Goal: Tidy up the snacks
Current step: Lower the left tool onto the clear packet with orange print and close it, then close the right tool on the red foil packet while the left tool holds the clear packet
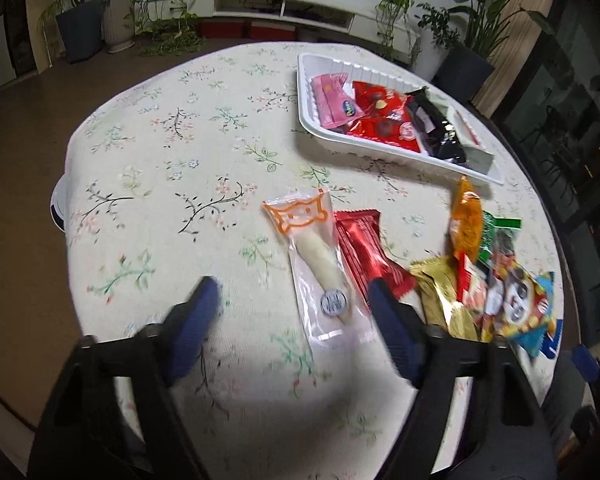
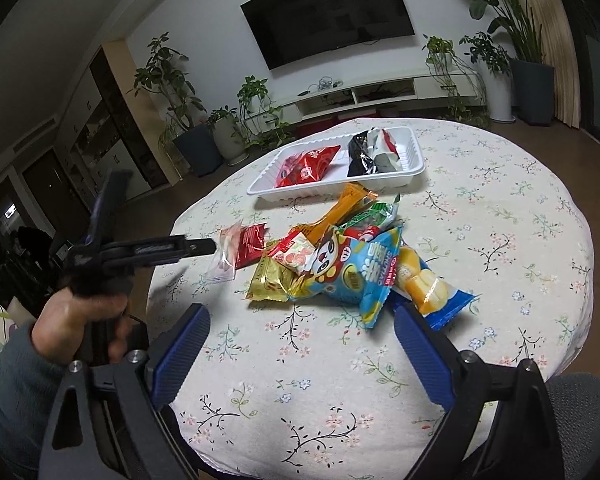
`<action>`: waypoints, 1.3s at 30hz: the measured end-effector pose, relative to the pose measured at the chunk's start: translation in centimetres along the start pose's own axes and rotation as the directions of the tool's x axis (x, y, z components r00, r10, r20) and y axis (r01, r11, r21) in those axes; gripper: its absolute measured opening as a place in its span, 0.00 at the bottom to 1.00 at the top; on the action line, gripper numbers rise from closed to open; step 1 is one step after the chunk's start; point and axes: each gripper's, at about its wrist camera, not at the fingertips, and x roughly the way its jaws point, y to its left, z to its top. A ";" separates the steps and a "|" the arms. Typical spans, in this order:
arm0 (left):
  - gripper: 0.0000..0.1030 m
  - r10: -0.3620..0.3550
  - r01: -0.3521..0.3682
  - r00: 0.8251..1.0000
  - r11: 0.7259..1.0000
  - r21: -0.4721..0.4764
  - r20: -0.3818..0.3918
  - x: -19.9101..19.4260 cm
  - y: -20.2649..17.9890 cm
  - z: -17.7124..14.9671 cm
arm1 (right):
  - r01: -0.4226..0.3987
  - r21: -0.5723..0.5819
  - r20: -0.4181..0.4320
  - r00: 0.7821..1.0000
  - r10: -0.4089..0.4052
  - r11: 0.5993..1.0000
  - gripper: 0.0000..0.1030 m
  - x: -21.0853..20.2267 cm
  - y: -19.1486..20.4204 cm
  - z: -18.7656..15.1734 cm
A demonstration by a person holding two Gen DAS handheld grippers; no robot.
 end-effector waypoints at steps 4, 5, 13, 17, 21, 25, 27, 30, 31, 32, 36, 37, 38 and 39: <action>0.67 0.013 -0.012 1.000 1.000 0.006 -0.024 1.3 -0.1 0.7 | 0.004 -0.002 -0.004 1.000 -0.004 1.000 0.91 0.2 0.0 0.0; 0.67 0.018 -0.018 0.999 1.000 0.013 -0.028 1.6 -0.3 0.8 | 0.005 -0.001 -0.007 1.000 -0.005 1.000 0.91 0.3 -0.1 0.0; 0.67 0.081 -0.078 0.996 0.994 0.073 -0.048 4.0 -1.4 2.0 | 0.000 -0.011 -0.024 1.000 -0.001 1.000 0.90 0.8 0.2 -0.2; 0.66 0.091 -0.087 0.995 0.990 0.107 -0.040 4.4 -1.7 2.1 | 0.005 -0.011 -0.025 1.000 -0.005 1.000 0.89 0.8 0.0 -0.2; 0.57 0.113 -0.107 0.993 0.984 0.144 -0.032 4.4 -2.0 1.9 | 0.007 -0.019 -0.031 0.999 -0.008 1.000 0.89 1.1 0.2 -0.1; 0.42 0.113 -0.106 0.993 0.975 0.198 -0.026 4.6 -3.0 2.1 | 0.001 -0.028 -0.041 0.999 -0.002 1.000 0.88 1.4 0.5 -0.1; 0.38 0.119 -0.111 0.993 0.969 0.223 -0.024 4.7 -3.4 2.1 | 0.001 -0.034 -0.045 0.999 -0.002 0.999 0.88 1.4 0.7 0.0; 0.36 0.105 -0.094 0.994 0.967 0.236 -0.035 4.6 -3.5 2.0 | 0.003 -0.039 -0.045 0.999 -0.005 0.999 0.87 1.4 1.0 0.3; 0.34 0.100 -0.087 0.994 0.966 0.242 -0.039 4.5 -3.5 2.0 | 0.003 -0.041 -0.048 0.999 -0.005 0.999 0.87 1.4 1.1 0.5; 0.31 0.095 -0.082 0.995 0.965 0.248 -0.042 4.5 -3.4 1.9 | 0.000 -0.043 -0.051 0.999 -0.002 0.999 0.87 1.5 1.3 0.7; 0.27 0.075 -0.059 0.996 0.966 0.250 -0.055 4.0 -2.8 1.3 | 0.001 -0.077 -0.081 0.997 -0.007 0.997 0.87 2.6 2.5 2.9; 0.27 0.072 -0.055 0.996 0.967 0.250 -0.058 3.9 -2.7 1.3 | -0.002 -0.079 -0.091 0.996 -0.005 0.997 0.87 3.0 2.7 3.4; 0.26 0.068 -0.050 0.996 0.966 0.255 -0.062 3.8 -2.6 1.2 | -0.003 -0.082 -0.103 0.995 -0.005 0.997 0.87 3.6 3.0 4.1; 0.24 0.064 -0.046 0.996 0.966 0.254 -0.064 3.5 -2.3 0.9 | -0.003 -0.092 -0.125 0.992 -0.008 0.996 0.87 4.3 3.4 4.9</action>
